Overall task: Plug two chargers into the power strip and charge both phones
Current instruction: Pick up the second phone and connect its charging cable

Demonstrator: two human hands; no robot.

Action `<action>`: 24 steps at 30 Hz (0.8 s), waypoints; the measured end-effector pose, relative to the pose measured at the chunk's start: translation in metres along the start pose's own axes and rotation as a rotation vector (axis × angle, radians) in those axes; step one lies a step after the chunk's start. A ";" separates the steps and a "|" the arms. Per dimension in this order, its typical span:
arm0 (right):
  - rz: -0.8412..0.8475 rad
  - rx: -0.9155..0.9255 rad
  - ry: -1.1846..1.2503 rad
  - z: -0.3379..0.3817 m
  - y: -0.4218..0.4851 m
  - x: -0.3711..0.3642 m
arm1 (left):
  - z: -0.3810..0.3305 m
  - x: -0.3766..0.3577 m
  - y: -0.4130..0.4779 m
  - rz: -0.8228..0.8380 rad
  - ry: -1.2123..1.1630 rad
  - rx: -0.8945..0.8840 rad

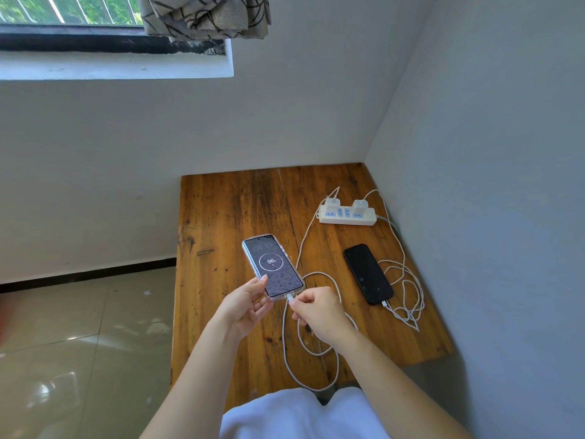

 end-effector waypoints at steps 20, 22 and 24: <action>0.009 -0.017 -0.005 -0.002 0.005 -0.006 | -0.002 0.004 0.005 0.009 -0.013 0.018; 0.010 -0.011 -0.031 -0.001 0.008 -0.007 | -0.004 0.004 0.007 0.011 -0.010 0.023; 0.021 0.002 -0.073 0.002 0.011 -0.008 | -0.007 0.006 0.009 0.007 -0.008 0.029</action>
Point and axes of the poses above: each hand's wrist, its own y-axis towards the middle knuckle, its own x-axis out of the back of the hand, z = x × y, the point moved 3 cm from there along y, towards the middle knuckle, and after that the axes turned 3 degrees about -y, right-handed, at the moved point
